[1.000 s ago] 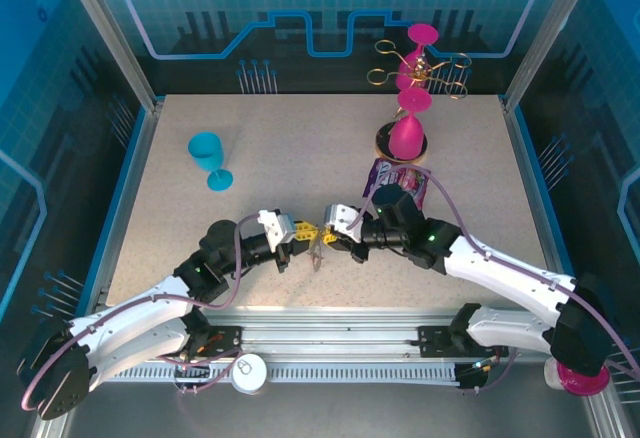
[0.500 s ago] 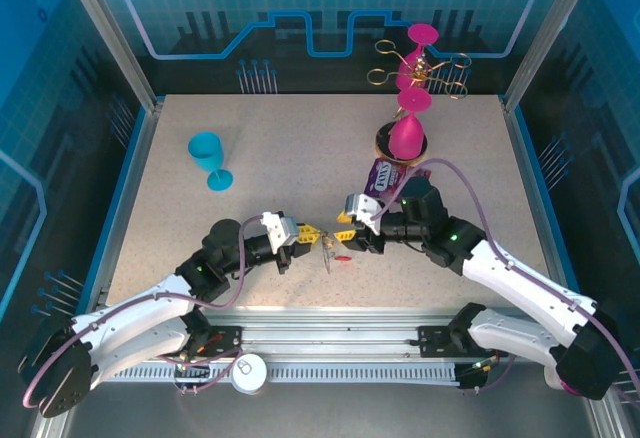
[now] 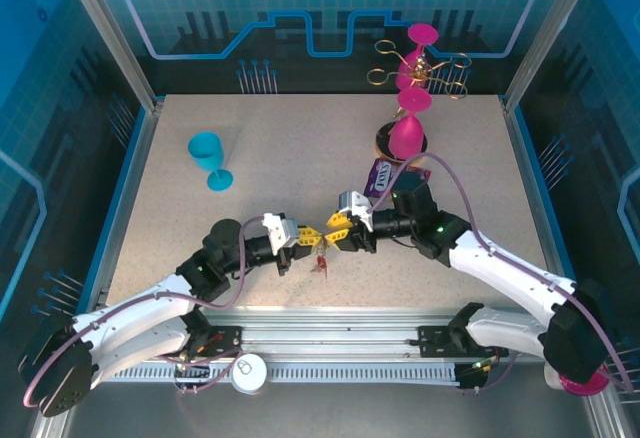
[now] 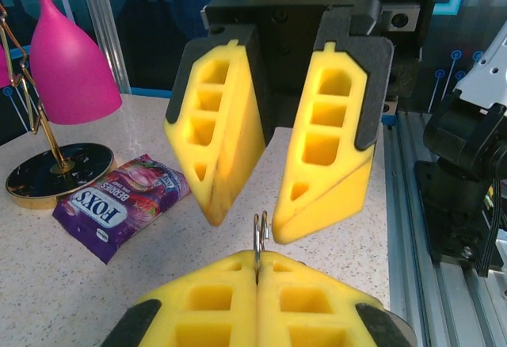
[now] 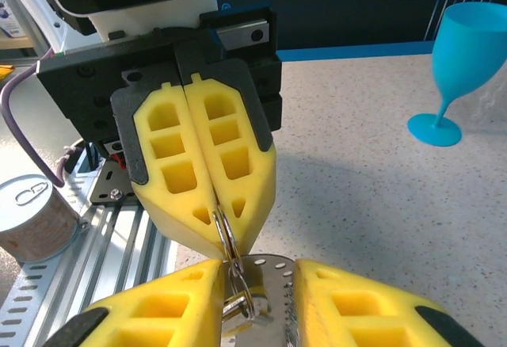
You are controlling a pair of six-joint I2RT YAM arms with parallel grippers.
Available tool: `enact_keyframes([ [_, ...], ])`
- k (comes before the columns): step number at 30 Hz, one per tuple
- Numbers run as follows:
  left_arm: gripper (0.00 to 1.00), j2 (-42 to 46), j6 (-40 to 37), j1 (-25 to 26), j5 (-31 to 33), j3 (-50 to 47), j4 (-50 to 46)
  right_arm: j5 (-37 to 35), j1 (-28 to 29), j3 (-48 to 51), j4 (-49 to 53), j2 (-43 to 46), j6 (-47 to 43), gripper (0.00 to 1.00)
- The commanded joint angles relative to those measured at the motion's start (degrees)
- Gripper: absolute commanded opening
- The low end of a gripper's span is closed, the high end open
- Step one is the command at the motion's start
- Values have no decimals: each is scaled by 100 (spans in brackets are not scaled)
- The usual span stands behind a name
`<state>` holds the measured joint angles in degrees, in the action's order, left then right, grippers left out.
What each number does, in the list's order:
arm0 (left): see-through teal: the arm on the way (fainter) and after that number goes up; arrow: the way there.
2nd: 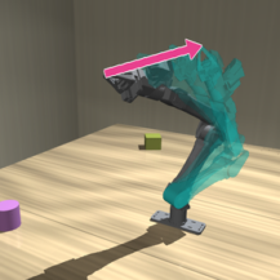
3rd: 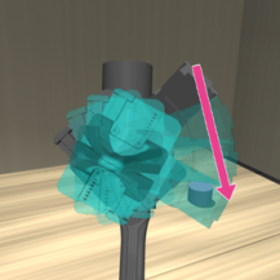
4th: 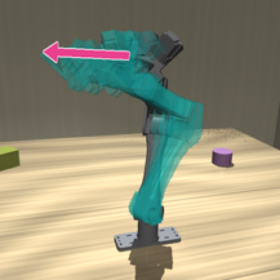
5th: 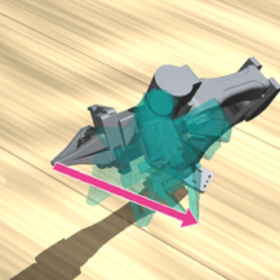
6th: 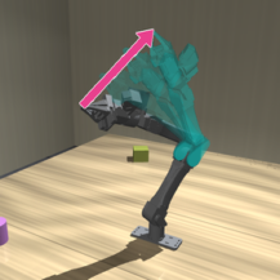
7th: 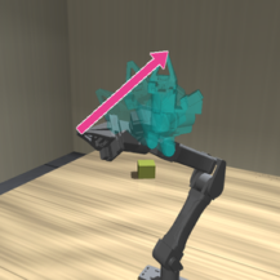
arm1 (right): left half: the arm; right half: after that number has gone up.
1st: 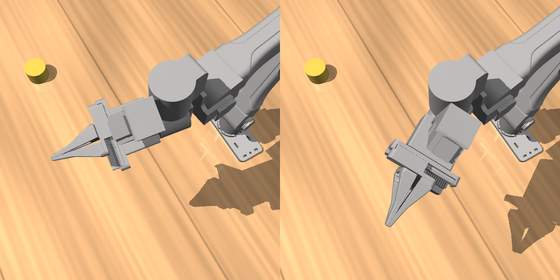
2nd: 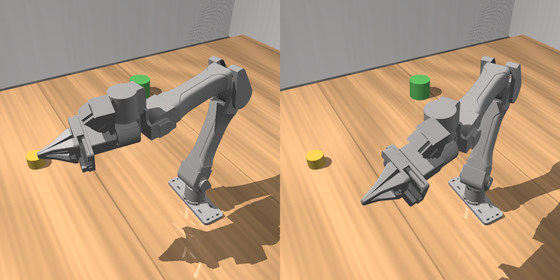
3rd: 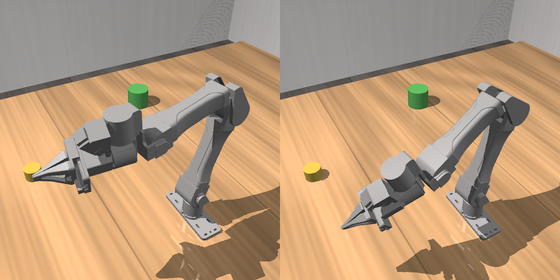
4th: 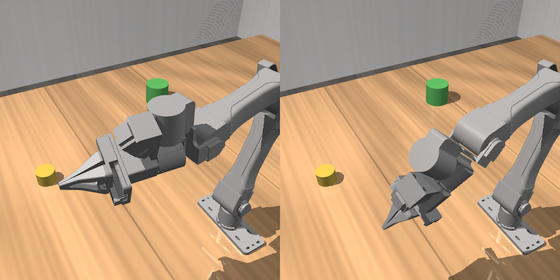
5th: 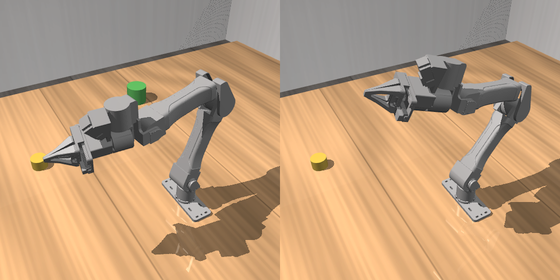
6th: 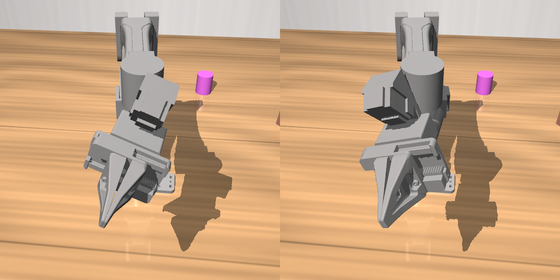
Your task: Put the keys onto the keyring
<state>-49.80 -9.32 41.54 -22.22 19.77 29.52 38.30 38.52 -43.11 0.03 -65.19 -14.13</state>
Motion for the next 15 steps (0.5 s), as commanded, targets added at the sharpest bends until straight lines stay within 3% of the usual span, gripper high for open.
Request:
enact_keyframes([
  [1, 0, -46, -10, 40, -190, 167, 341, 293, 72, -123, -243, -122, 16, 28],
  [6, 0, -97, 26, 42, -226, 152, 457, 440, 82, -160, -337, -237, 34, 20],
  [10, 0, -127, 75, 43, -198, 133, 564, 510, 84, -215, -169, -305, -82, 0],
  [13, 0, -97, 106, 39, 25, 137, 434, 426, 76, -284, 72, -242, -239, 0],
  [15, 17, -38, 85, 40, 265, 164, 221, 199, 84, -359, 348, -149, -421, 0],
])
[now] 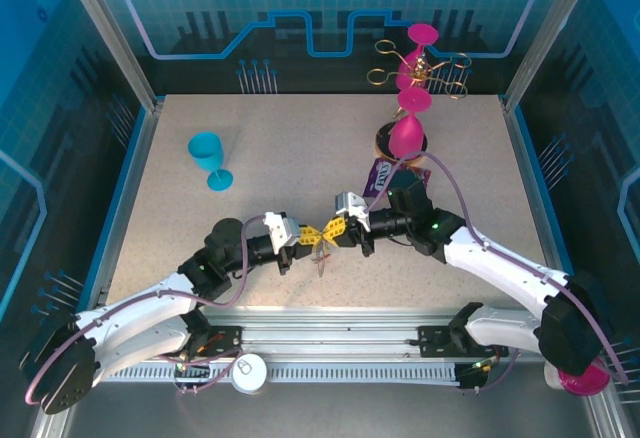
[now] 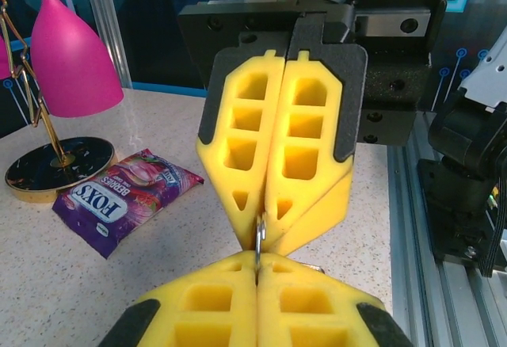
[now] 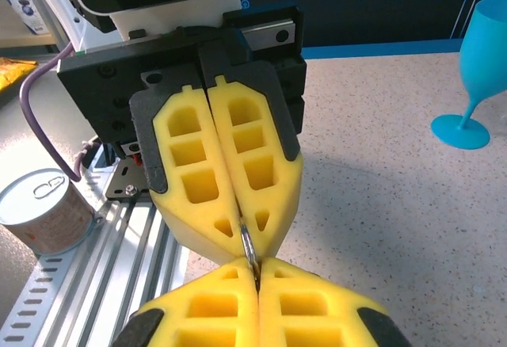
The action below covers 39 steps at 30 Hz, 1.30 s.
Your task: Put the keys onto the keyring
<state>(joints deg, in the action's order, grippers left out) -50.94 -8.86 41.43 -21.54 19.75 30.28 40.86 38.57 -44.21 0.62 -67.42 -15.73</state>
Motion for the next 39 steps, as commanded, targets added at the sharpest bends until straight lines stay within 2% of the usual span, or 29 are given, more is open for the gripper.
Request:
enact_keyframes([
  [1, 22, 109, -8, 52, 281, 204, -49, -214, 89, -325, 506, 90, -403, 0],
  [6, 26, 173, -287, 54, 370, 483, -1029, -986, 304, -925, 1923, -17, -1296, 0],
  [12, 24, 78, -435, 58, 241, 647, -1364, -1745, 653, -1562, 2945, -325, -1940, 0],
  [20, 12, -82, -647, 57, 9, 930, -1683, -2250, 1057, -2380, 3949, -863, -2480, 0],
  [22, 5, -114, -696, 51, -66, 965, -1701, -2213, 1091, -2510, 4063, -946, -2506, 0],
  [23, 0, -126, -716, 51, -94, 969, -1710, -2124, 1094, -2544, 4066, -959, -2506, 0],
  [26, 0, -127, -779, 51, -140, 996, -1745, -1974, 1065, -2437, 3857, -848, -2382, 0],
  [27, 0, -97, -784, 51, -140, 992, -1749, -1937, 1000, -2325, 3692, -747, -2232, 7],
  [28, 0, -47, -792, 50, -125, 959, -1723, -1898, 898, -2166, 3446, -596, -2050, 19],
  [29, 0, -10, -794, 51, -102, 921, -1657, -1860, 789, -1982, 3203, -436, -1856, 28],
  [31, 0, 94, -726, 53, -62, 777, -1408, -1672, 475, -1521, 2513, -57, -1411, 35],
  [34, 0, 137, -567, 50, -68, 583, -941, -1180, 42, -849, 1619, 404, -751, 39],
  [39, 0, 60, -414, 52, -94, 479, -562, -868, 6, -493, 1336, 495, -532, 40],
])
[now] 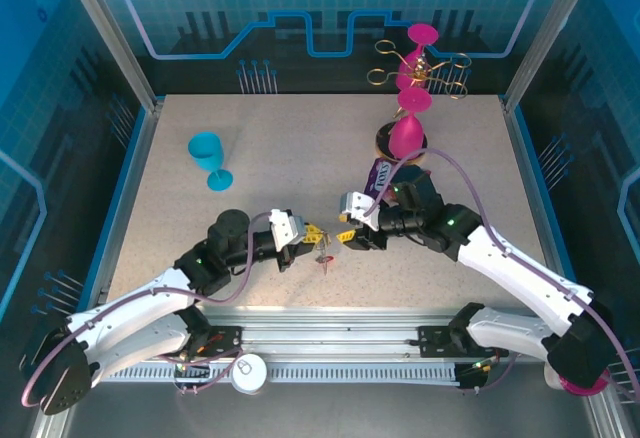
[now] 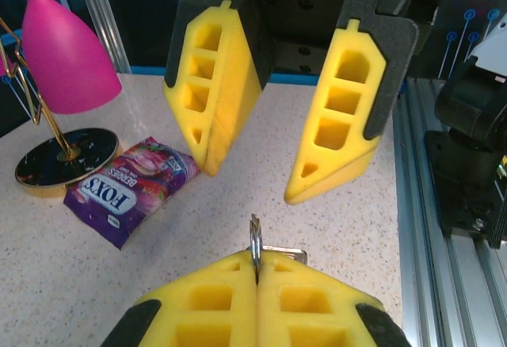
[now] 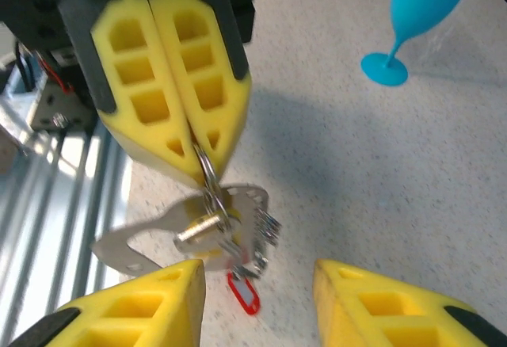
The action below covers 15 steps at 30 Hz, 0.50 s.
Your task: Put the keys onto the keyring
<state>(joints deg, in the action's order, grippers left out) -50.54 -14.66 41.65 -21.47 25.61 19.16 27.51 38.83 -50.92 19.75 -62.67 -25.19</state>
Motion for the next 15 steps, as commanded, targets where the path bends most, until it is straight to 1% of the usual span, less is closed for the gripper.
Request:
enact_keyframes([
  [1, 0, 12, 180, 32, -120, -117, 579, 481, -24, 178, -578, -5, 429, 40],
  [4, 0, 7, 213, 28, -153, -125, 613, 553, -24, 189, -627, -58, 505, 36],
  [9, 0, 43, 233, 33, -156, -164, 675, 664, -25, 178, -621, -122, 515, 24],
  [15, 0, 24, 236, 30, -225, -169, 720, 788, -19, 132, -587, -189, 490, 16],
])
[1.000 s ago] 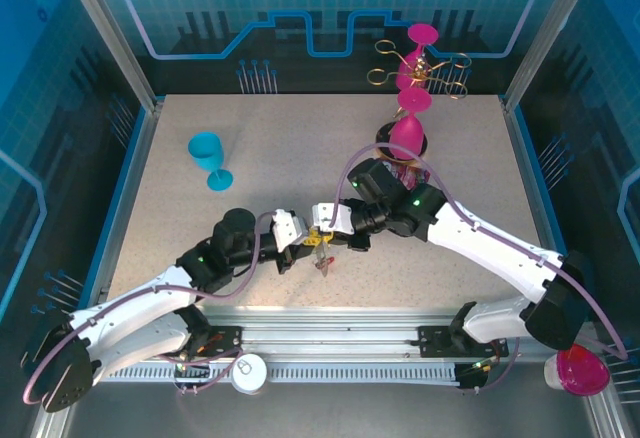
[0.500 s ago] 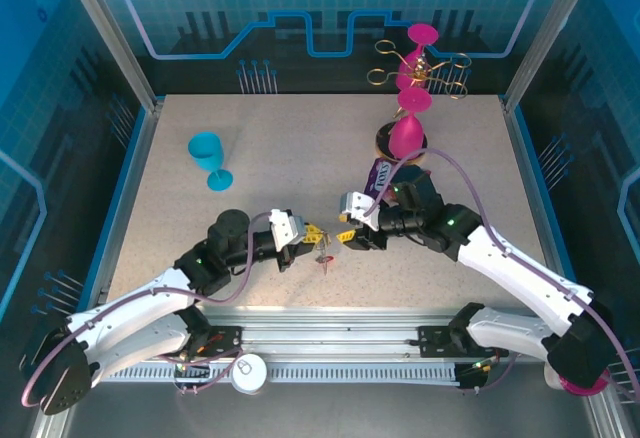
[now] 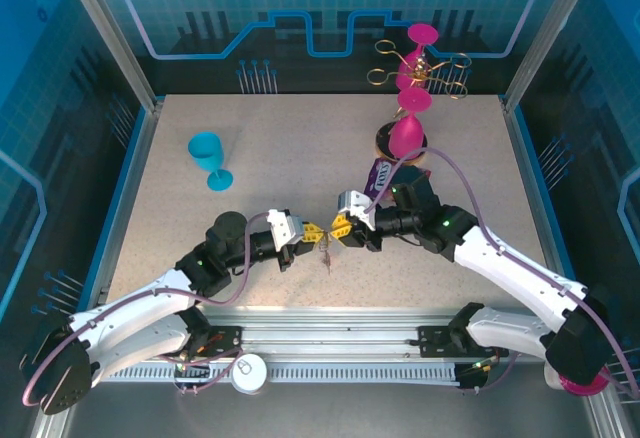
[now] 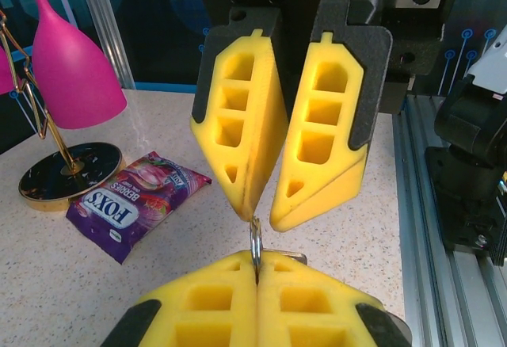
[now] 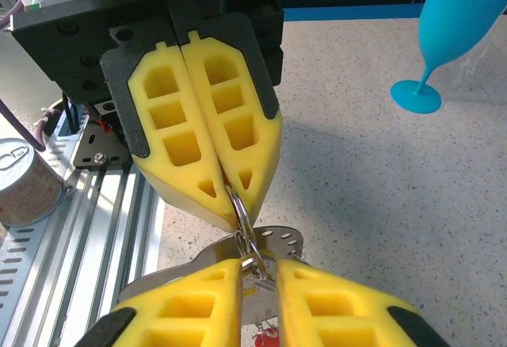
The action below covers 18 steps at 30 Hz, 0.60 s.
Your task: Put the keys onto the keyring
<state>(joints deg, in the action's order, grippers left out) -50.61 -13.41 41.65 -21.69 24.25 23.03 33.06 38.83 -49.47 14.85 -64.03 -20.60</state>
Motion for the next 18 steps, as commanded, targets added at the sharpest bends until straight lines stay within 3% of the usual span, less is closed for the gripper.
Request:
enact_keyframes([
  [1, 0, 28, 113, 30, -202, -30, 334, 244, -24, -27, -75, -60, 15, 15],
  [7, 0, 29, 137, 35, -226, -25, 395, 257, -14, -54, 31, -127, -80, 13],
  [12, 0, 25, 137, 34, -226, -34, 413, 339, -16, -57, 106, -133, -130, 0],
  [18, 0, 7, 233, 32, -272, -39, 626, 363, 8, -59, 79, -286, -113, 0],
])
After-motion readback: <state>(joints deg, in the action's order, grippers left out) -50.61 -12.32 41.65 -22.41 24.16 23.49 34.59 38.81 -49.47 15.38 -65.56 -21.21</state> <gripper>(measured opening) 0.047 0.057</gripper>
